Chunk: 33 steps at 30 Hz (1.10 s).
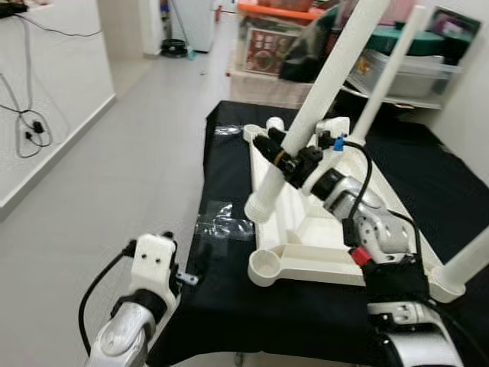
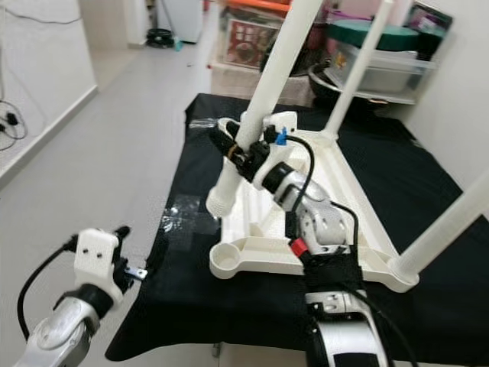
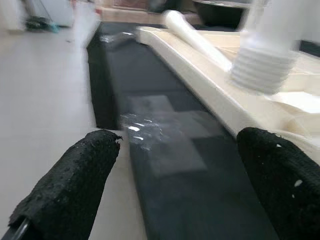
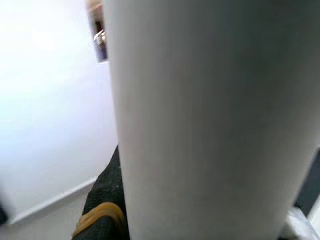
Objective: Building children table
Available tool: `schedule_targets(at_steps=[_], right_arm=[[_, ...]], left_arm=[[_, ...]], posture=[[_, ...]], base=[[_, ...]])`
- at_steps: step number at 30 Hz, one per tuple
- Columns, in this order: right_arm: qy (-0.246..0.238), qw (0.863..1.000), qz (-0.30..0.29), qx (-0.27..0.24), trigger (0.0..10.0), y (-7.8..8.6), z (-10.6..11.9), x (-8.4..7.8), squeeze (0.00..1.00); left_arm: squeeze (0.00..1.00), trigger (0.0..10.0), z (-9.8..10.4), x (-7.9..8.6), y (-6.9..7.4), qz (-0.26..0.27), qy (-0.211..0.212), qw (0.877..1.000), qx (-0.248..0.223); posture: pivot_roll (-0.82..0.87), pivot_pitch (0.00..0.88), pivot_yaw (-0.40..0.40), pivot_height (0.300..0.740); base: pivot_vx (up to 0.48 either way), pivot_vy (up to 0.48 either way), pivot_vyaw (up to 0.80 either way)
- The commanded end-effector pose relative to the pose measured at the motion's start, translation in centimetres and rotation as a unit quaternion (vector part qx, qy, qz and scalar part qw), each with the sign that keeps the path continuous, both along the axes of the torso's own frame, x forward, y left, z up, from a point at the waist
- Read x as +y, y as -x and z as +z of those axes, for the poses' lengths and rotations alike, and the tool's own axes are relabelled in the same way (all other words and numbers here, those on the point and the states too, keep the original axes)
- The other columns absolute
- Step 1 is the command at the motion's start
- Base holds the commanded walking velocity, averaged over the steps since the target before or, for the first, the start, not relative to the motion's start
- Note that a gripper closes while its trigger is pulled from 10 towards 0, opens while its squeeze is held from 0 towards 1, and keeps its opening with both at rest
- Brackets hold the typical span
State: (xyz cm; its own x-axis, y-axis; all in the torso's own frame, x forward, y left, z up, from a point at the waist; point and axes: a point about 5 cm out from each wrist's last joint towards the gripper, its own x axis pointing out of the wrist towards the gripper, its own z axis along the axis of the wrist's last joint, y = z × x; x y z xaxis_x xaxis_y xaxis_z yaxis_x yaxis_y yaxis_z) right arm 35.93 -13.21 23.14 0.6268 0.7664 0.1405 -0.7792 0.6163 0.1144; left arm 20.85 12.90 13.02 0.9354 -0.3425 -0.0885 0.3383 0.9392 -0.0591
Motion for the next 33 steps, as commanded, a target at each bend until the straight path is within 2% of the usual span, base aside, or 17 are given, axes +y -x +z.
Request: schedule_targets(at_steps=[1,3,5,6,7,9,11,19,24,30,33], right_arm=[[0.013,0.999,0.05,0.001,10.0,-0.2,0.4,-0.1,0.0],[0.013,0.999,0.05,0.001,10.0,-0.2,0.4,-0.1,0.0],[0.022,0.987,0.158,-0.015,10.0,0.1,1.1,-0.6,0.0],[0.022,0.987,0.158,-0.015,10.0,0.1,1.1,-0.6,0.0],[0.022,0.979,0.203,-0.024,10.0,0.3,1.5,-1.1,0.0],[0.023,0.967,0.252,-0.032,10.0,0.5,1.9,-1.7,0.0],[0.023,0.967,0.252,-0.032,10.0,0.5,1.9,-1.7,0.0],[0.053,0.946,0.312,-0.063,10.0,1.0,2.0,-2.2,0.0],[0.068,0.935,0.342,-0.061,10.0,1.2,1.5,-2.2,0.0],[0.075,0.93,0.356,-0.059,10.0,1.4,1.3,-2.3,0.0],[0.077,0.922,0.374,-0.065,10.0,2.2,1.4,-2.2,0.0]], left_arm=[[0.0,10.0,0.0,-1.2,1.0,-0.055,0.028,0.998,0.015],[0.0,10.0,0.0,-1.2,1.0,-0.055,0.028,0.998,0.015],[0.0,10.0,0.2,-2.7,3.1,-0.117,0.052,0.991,0.033],[0.0,10.0,0.2,-2.7,3.1,-0.117,0.052,0.991,0.033],[0.0,10.0,0.3,-3.2,4.0,-0.133,0.057,0.989,0.041],[0.0,10.0,0.6,-3.5,5.0,-0.146,0.061,0.986,0.049],[0.0,10.0,0.6,-3.5,5.0,-0.146,0.061,0.986,0.049],[0.0,10.0,1.2,-3.0,6.1,-0.161,0.056,0.984,0.057],[0.0,10.0,1.4,-2.7,6.5,-0.165,0.051,0.983,0.063],[0.0,10.0,1.4,-2.5,6.7,-0.164,0.048,0.983,0.067],[0.0,10.0,1.4,-2.2,6.7,-0.163,0.046,0.983,0.071]], posture=[[0.1,0.068,-0.13,0.74],[0.1,0.068,-0.13,0.74],[0.11,0.124,-0.137,0.74],[0.11,0.124,-0.137,0.74],[0.12,0.147,-0.137,0.74],[0.12,0.175,-0.139,0.74],[0.12,0.175,-0.139,0.74],[0.13,0.21,-0.125,0.74],[0.15,0.218,-0.116,0.74],[0.16,0.214,-0.114,0.74],[0.16,0.206,-0.106,0.74]], base=[[0.0,0.0,0.0],[0.0,0.0,0.0],[0.0,0.0,0.0],[0.0,0.0,0.0],[0.0,0.0,0.0],[0.0,0.0,0.0],[0.0,0.0,0.0],[0.0,0.0,0.0],[0.0,0.0,0.0],[0.0,0.0,0.0],[0.0,0.0,0.0]])
